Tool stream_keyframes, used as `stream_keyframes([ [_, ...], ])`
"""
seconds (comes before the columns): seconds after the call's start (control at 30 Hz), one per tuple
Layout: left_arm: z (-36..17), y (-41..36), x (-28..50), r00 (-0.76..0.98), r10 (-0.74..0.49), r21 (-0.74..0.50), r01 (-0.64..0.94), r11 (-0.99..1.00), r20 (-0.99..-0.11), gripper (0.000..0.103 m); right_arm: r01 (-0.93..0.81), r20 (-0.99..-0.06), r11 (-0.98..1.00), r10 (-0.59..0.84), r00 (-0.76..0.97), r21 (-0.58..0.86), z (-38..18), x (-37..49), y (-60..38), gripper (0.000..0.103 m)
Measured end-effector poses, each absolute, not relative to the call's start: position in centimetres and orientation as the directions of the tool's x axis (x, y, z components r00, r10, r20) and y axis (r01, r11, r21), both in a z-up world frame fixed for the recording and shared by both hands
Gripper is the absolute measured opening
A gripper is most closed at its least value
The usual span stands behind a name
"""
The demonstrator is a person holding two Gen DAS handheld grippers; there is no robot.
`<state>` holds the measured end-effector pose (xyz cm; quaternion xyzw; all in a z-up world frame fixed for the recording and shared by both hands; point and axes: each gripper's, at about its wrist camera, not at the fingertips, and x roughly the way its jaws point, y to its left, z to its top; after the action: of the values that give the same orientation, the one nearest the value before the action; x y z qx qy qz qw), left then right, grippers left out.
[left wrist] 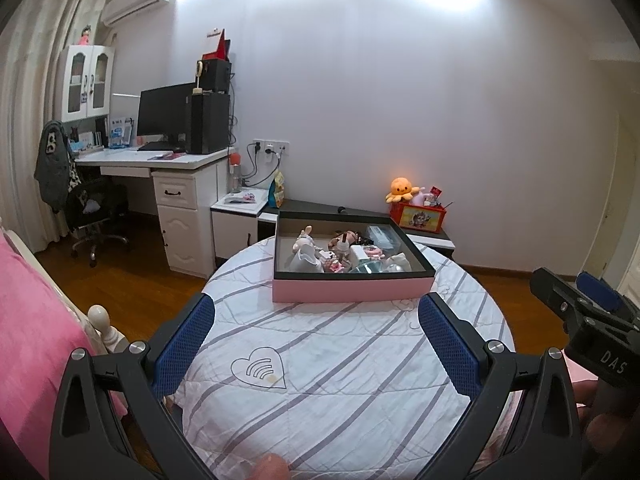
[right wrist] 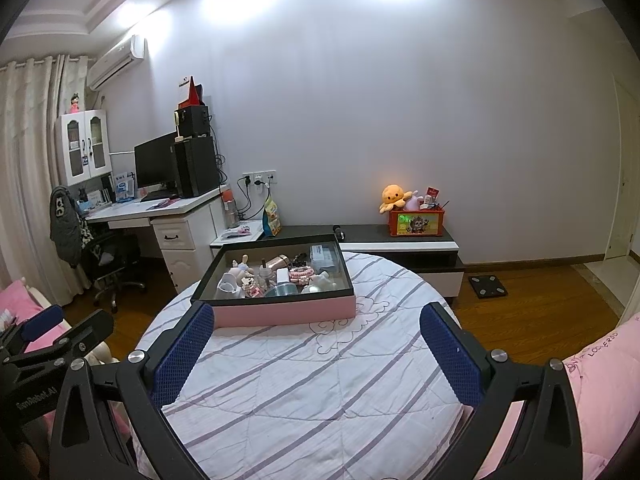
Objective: Organize rigid objects
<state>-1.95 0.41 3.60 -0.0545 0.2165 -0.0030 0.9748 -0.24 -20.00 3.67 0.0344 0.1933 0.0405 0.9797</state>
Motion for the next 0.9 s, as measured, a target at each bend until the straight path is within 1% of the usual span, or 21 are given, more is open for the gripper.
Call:
stream_keyframes([
  [0.33, 3.6, 0.2, -1.93, 0.906, -0.008, -0.096, -0.036, 0.995, -0.423, 0.103, -0.069, -0.381, 0.994, 0.095, 0.92, 0.081, 3.66, -0.3, -19.74, 0.103],
  [0.57, 3.65, -0.13, -1.82, 0.902, 0.044, -0.043, -0.069, 0.997, -0.43, 0.103, -0.068, -0.386, 0.995, 0.093, 0.918, 0.079, 3.58, -0.34, -19.63, 0.103],
  [0.9, 3.53, 0.34, -1.55, 0.894, -0.013, -0.089, -0.03, 0.996, -0.448, 0.103, -0.07, -0.389, 0.995, 0.094, 0.916, 0.077, 3.43, -0.32, -19.51, 0.103],
])
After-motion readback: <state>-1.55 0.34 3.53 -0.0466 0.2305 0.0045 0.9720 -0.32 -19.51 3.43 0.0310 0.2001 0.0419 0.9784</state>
